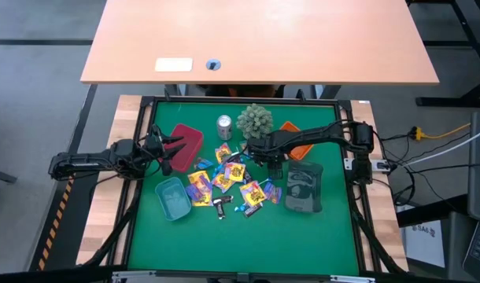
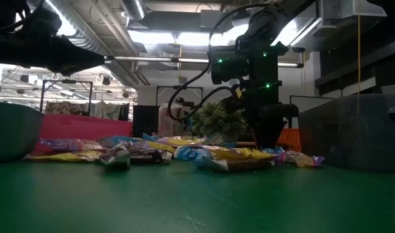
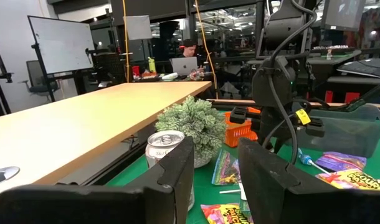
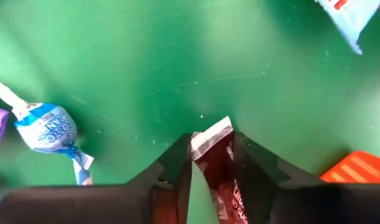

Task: Sort candy
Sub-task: Put the brown chocolate candy into the black bin, then put the blue gummy into the red transparent bin

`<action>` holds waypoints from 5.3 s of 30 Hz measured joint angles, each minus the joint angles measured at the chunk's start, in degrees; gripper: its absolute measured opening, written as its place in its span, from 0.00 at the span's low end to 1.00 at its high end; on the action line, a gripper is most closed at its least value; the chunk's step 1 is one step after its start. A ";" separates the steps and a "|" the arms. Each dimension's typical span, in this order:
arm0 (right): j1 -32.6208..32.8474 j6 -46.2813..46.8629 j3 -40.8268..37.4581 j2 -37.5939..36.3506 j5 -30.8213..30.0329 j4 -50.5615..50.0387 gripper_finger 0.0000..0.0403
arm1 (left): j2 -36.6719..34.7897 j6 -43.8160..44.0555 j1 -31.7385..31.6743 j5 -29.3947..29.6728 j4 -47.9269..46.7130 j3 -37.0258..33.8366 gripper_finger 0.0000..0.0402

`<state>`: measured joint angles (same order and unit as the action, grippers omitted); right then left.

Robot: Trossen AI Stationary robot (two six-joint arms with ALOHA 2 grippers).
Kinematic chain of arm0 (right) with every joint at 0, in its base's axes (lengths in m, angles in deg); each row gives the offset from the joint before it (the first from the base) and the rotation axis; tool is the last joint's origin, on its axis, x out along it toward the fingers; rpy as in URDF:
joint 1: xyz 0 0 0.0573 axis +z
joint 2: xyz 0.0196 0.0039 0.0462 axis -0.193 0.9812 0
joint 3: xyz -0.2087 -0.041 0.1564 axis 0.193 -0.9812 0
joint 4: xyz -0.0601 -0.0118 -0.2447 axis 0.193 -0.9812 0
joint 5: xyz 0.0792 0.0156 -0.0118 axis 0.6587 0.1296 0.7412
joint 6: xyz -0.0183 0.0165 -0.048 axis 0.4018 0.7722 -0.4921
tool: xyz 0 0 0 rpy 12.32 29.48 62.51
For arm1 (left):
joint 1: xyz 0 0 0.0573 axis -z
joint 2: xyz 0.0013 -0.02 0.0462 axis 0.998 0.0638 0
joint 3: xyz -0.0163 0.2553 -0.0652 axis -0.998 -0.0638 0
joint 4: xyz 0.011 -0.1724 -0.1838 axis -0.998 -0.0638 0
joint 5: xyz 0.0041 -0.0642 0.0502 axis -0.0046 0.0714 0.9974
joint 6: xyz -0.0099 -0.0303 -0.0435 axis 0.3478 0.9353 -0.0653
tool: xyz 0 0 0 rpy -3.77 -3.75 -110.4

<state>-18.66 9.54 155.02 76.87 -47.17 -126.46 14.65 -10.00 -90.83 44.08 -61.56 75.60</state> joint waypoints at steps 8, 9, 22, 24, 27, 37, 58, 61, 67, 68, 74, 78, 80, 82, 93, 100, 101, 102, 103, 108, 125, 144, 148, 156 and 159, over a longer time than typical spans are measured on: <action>0.02 0.02 0.78 0.13 0.42 -0.69 0.22 | 0.00 0.00 -0.01 -0.01 0.00 0.00 0.29; 0.00 0.02 1.35 0.22 0.64 -1.31 0.22 | 0.00 0.00 0.00 0.00 0.01 0.00 0.29; 0.05 0.05 11.68 0.50 13.97 -3.54 0.22 | 0.00 0.02 0.00 0.00 0.02 0.00 0.29; 0.07 0.04 13.83 0.44 15.63 -5.64 0.22 | 0.00 0.02 0.00 -0.01 0.00 0.00 0.29; 0.42 0.08 17.56 0.42 17.38 -9.12 0.22 | 0.00 0.02 0.00 -0.01 0.01 0.00 0.29; 4.50 0.44 27.90 0.26 17.92 -24.55 0.22 | 0.00 0.01 -0.01 0.00 0.01 0.00 0.29; 15.49 8.27 15.11 -10.98 16.72 -35.90 0.22 | 0.00 0.02 0.02 -0.07 0.10 0.00 0.29; 15.42 12.48 12.01 -12.22 14.51 -35.91 0.22 | 0.00 0.00 0.00 -0.07 0.13 0.00 0.29; 15.39 16.08 8.97 -12.48 12.03 -34.60 0.22 | 0.00 0.00 -0.01 -0.15 0.43 0.00 0.29; 15.39 16.13 8.60 -12.48 12.00 -33.96 0.22 | 0.00 -0.02 -0.01 -0.17 0.42 0.00 0.29; 15.39 17.59 8.01 -12.48 12.00 -32.76 0.22 | 0.00 0.48 0.00 -0.24 3.54 0.00 0.29; 15.39 19.20 8.01 -12.48 11.66 -32.63 0.27 | 0.00 1.35 0.00 -0.24 6.75 0.02 0.29; 15.45 20.06 8.01 -12.48 10.91 -32.63 0.32 | 0.00 1.40 0.02 -0.24 7.41 0.02 0.29; 15.45 20.13 8.01 -12.48 10.85 -32.63 0.37 | 0.00 1.47 -0.01 -0.24 7.47 0.02 0.29; 15.39 20.06 8.01 -12.48 10.78 -32.89 0.55 | 0.00 2.98 -0.01 -2.68 15.57 0.02 0.29; 15.39 17.62 8.03 -12.60 10.75 -33.59 0.55 | 0.81 7.29 0.02 -7.22 23.45 0.02 0.29; 15.39 16.80 8.03 -12.68 10.75 -33.55 0.55 | 1.23 7.48 0.02 -7.56 24.89 0.02 0.29; 15.39 16.10 8.05 -12.83 10.72 -33.43 0.55 | 1.70 7.52 0.01 -7.58 26.28 0.02 0.29; 15.39 15.37 8.05 -13.00 10.32 -33.37 0.55 | 2.23 7.67 0.00 -7.48 27.56 0.02 0.29; 15.39 13.73 8.05 -14.54 6.87 -32.87 0.55 | 6.05 8.96 -0.01 -6.67 32.43 0.07 0.29; 15.39 11.21 8.08 -25.08 3.19 -18.65 0.55 | 32.01 7.07 0.02 -7.63 26.99 14.57 0.29; 15.39 9.77 7.81 -25.20 3.20 -15.76 0.55 | 58.76 7.41 0.02 -13.31 -1.24 32.30 0.29; 15.39 9.77 7.81 -25.20 3.34 -15.20 0.55 | 61.60 7.45 0.02 -13.38 -4.98 32.30 0.29; 15.39 9.51 7.81 -25.20 3.39 -15.19 0.55 | 68.55 7.43 0.17 -13.38 -9.10 32.30 0.29; 15.39 9.49 7.81 -25.20 3.39 -15.19 0.55 | 71.12 7.16 0.17 -13.38 -9.73 32.30 0.29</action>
<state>-3.27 19.02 162.83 51.67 -43.79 -141.65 85.78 -2.84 -90.66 30.71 -71.28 107.90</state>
